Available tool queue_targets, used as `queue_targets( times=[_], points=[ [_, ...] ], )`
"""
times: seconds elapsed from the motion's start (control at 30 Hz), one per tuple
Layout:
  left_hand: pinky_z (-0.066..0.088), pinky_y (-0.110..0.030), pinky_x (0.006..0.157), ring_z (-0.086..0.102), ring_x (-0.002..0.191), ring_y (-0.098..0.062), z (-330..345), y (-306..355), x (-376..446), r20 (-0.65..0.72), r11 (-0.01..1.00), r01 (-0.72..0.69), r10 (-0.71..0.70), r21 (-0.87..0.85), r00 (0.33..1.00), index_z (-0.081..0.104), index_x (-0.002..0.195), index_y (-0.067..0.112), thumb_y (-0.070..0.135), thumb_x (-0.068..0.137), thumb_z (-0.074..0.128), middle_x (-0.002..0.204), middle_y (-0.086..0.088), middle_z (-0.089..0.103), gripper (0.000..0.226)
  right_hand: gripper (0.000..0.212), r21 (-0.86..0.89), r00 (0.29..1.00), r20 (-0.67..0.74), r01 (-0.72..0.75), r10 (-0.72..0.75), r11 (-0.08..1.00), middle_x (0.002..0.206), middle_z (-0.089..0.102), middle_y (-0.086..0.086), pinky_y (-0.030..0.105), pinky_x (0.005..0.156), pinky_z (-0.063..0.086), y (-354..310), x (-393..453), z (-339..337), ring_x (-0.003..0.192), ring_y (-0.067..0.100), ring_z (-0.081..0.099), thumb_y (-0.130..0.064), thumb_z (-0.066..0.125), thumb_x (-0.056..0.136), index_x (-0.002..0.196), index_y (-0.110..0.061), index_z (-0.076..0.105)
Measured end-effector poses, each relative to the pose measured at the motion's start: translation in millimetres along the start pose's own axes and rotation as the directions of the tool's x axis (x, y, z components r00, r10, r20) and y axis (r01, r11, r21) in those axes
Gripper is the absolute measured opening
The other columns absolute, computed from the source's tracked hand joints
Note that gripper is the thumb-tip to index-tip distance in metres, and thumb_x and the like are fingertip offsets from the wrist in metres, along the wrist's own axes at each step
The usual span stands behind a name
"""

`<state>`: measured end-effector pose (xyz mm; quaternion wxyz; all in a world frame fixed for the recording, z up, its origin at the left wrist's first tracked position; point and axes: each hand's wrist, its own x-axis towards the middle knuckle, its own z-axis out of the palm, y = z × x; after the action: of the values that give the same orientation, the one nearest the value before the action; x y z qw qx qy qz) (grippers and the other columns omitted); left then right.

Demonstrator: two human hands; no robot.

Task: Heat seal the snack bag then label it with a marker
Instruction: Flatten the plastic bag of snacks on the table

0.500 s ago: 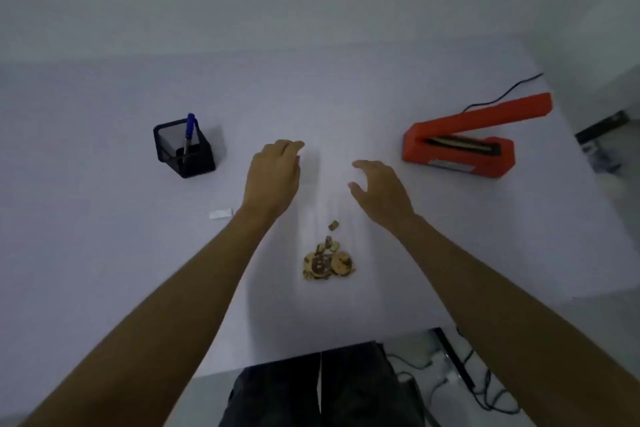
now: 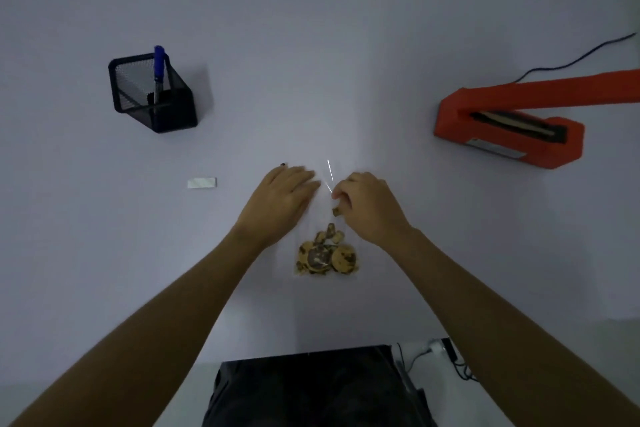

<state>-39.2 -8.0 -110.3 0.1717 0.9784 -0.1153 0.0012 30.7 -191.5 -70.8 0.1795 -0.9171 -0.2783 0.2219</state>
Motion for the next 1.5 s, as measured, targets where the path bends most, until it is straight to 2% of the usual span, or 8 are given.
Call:
queue_targets(
  times=[0.4,0.73,0.83,0.93,1.07,1.2,1.33,1.5],
  points=[
    [0.035,-0.044,0.109,0.047,0.129,-0.027,13,9,-9,-0.017,0.995,0.083,-0.084,-0.051,0.996,0.057,0.127,0.01,0.027,0.099,0.043,0.135,-0.012,0.054,0.036,0.017,0.047,0.991,0.124,0.044,-0.05,0.998,0.084,0.068,0.003,0.037,0.076,0.046,10,-42,9,0.08,0.021,0.057,-0.012,0.054,0.086,0.085,-0.012,0.071],
    [0.023,-0.043,0.116,0.033,0.139,-0.025,6,10,-13,0.09,0.996,0.084,-0.08,-0.039,0.993,0.043,0.14,0.011,0.043,0.096,0.045,0.146,-0.009,0.042,0.055,0.01,0.098,0.992,-0.009,0.129,-0.129,0.987,0.087,0.064,0.006,0.036,0.069,0.048,10,-30,23,0.077,0.022,0.059,-0.007,0.061,0.088,0.092,-0.008,0.07],
    [0.018,-0.042,0.118,0.027,0.142,-0.023,5,9,-14,0.111,0.994,0.087,-0.079,-0.063,0.991,0.038,0.143,0.011,0.047,0.094,0.043,0.149,-0.008,0.037,0.06,0.011,0.147,0.997,-0.024,0.078,-0.075,0.986,0.085,0.064,0.005,0.032,0.066,0.048,23,-35,15,0.071,0.013,0.053,-0.003,0.062,0.085,0.091,-0.007,0.07],
    [0.011,-0.041,0.12,0.017,0.145,-0.02,7,9,-15,0.155,0.991,0.114,-0.102,-0.07,0.983,0.03,0.146,0.014,0.054,0.092,0.043,0.154,-0.006,0.029,0.069,0.005,0.165,1.0,-0.023,-0.001,0.005,0.986,0.079,0.061,-0.001,0.036,0.069,0.051,21,-33,13,0.069,0.013,0.054,-0.017,0.066,0.085,0.086,-0.012,0.067],
    [0.011,-0.042,0.12,0.013,0.146,-0.018,8,10,-16,0.179,0.989,0.138,-0.127,-0.052,0.976,0.026,0.148,0.015,0.06,0.089,0.044,0.156,-0.004,0.025,0.076,0.036,0.132,0.993,-0.073,-0.079,0.089,0.988,0.069,0.052,-0.009,0.032,0.066,0.042,10,-23,21,0.063,0.012,0.05,-0.049,0.072,0.078,0.076,-0.019,0.053],
    [0.016,-0.043,0.119,0.019,0.145,-0.019,4,9,-18,0.169,0.984,0.156,-0.139,-0.09,0.976,0.03,0.147,0.015,0.053,0.089,0.049,0.154,-0.005,0.028,0.072,0.045,0.112,0.981,-0.079,-0.167,0.176,0.98,0.064,0.049,-0.009,0.035,0.071,0.037,22,-23,19,0.06,0.014,0.048,-0.057,0.072,0.073,0.071,-0.021,0.045],
    [0.017,-0.047,0.118,0.027,0.141,-0.022,8,29,-19,0.107,0.961,0.272,-0.267,-0.038,0.958,0.038,0.142,0.013,0.051,0.093,0.042,0.15,-0.007,0.036,0.062,0.051,0.125,0.968,-0.097,-0.217,0.23,0.968,0.057,0.044,-0.009,0.036,0.07,0.037,34,-21,11,0.053,0.013,0.044,-0.059,0.072,0.072,0.062,-0.029,0.033],
    [0.024,-0.054,0.114,0.035,0.136,-0.026,18,61,-3,0.053,0.873,0.488,-0.488,0.009,0.871,0.048,0.128,0.01,0.062,0.089,0.043,0.143,-0.011,0.043,0.065,0.053,0.118,0.977,-0.043,-0.204,0.21,0.972,0.054,0.041,-0.008,0.033,0.063,0.034,36,-16,7,0.051,0.015,0.042,-0.06,0.071,0.073,0.058,-0.028,0.031]
  ],
)
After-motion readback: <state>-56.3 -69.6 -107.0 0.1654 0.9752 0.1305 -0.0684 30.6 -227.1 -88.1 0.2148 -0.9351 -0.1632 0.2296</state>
